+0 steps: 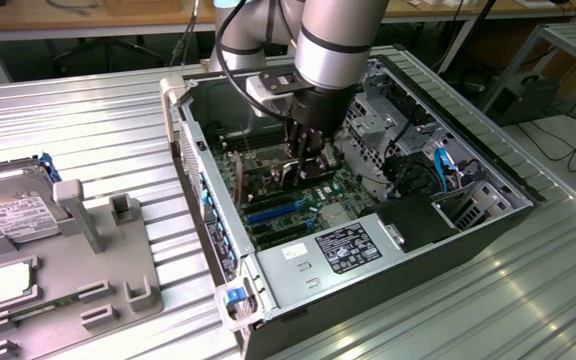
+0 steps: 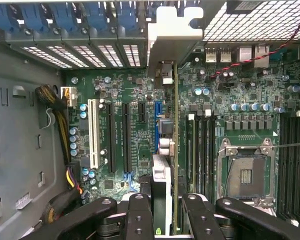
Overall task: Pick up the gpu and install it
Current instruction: 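Insert the gpu into the slot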
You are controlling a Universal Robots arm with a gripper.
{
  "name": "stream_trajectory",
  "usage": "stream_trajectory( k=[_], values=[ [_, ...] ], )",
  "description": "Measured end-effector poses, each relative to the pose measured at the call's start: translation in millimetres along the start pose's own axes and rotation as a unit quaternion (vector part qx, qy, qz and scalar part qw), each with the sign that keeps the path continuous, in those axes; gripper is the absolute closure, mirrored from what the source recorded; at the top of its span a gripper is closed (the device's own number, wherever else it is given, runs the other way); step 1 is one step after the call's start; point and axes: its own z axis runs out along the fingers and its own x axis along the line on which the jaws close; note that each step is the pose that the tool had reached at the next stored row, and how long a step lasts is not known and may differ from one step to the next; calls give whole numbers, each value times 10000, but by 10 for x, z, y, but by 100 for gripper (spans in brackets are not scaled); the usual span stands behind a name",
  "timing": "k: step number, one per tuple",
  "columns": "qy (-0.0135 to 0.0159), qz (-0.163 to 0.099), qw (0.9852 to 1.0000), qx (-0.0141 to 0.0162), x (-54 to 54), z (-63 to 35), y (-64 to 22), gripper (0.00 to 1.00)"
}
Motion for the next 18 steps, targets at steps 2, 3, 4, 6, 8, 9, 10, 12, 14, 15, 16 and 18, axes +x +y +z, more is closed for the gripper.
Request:
stream_trajectory(
  k=[2,3,4,6,8,9,10,12,14,15,16,18],
  values=[
    [0,1,10000,0,0,13,7,72],
    [0,1,10000,0,1,26,16,72],
    [0,1,10000,0,1,32,24,72],
    [0,1,10000,0,1,50,39,72],
    [0,0,10000,0,2,74,39,72],
    [0,0,10000,0,2,88,39,72],
    [0,0,10000,0,2,104,39,72],
    [0,1,10000,0,1,127,43,72],
    [0,1,10000,0,2,147,64,72],
    [0,1,10000,-1,2,156,79,72],
    [0,1,10000,0,3,165,87,72],
    [1,0,10000,-1,6,178,91,72]
  ],
)
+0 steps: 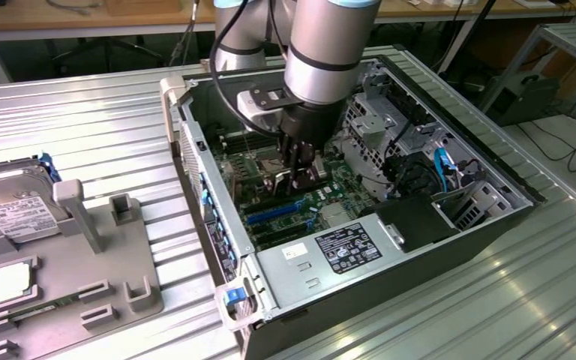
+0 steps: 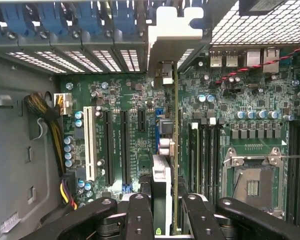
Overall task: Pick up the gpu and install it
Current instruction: 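Insert the gpu into the slot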
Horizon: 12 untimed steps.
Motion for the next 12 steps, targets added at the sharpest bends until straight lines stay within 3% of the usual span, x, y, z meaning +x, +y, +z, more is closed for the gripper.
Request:
stream_trajectory(
  k=[12],
  values=[
    [-1,1,10000,0,39,64,31,72]
  ],
)
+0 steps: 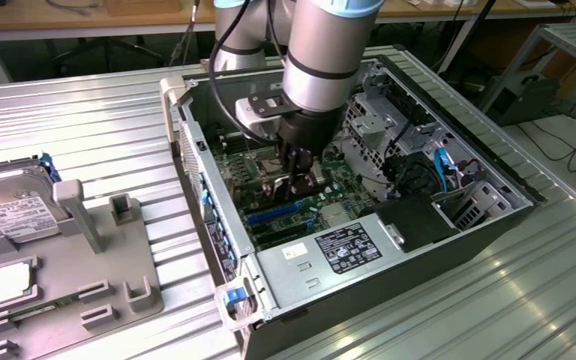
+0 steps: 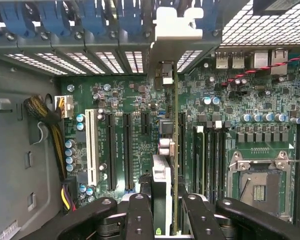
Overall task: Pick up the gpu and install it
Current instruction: 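Insert the gpu into the slot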
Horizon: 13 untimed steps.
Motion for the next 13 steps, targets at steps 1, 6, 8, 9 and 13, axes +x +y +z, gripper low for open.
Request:
stream_trajectory(
  k=[1,6,8,9,13],
  values=[
    [0,0,10000,0,0,5,2,72],
    [0,0,10000,0,2,31,28,72],
    [0,0,10000,0,3,39,37,72],
    [0,0,10000,0,3,45,45,72],
    [0,-1,10000,0,3,71,59,72]
  ],
)
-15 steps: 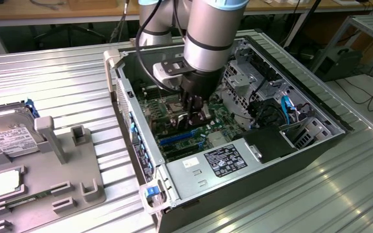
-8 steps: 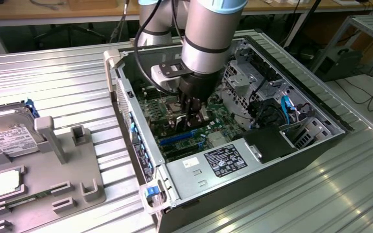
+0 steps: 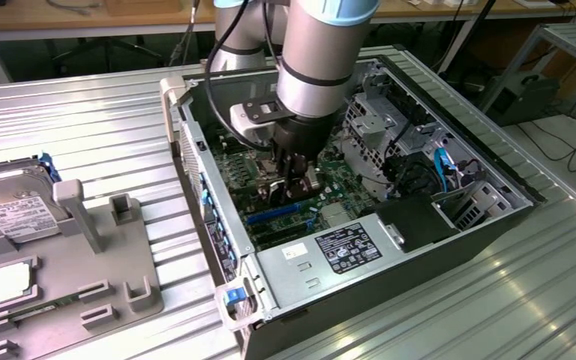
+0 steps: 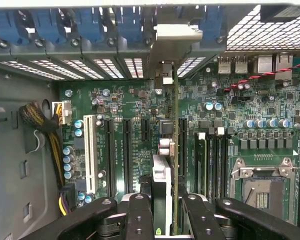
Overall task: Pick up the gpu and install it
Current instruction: 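Insert the gpu into the slot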
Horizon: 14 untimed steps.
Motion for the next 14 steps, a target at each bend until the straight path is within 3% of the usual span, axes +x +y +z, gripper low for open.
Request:
stream_trajectory(
  k=[14],
  values=[
    [0,1,10000,8,1,93,17,72]
  ],
)
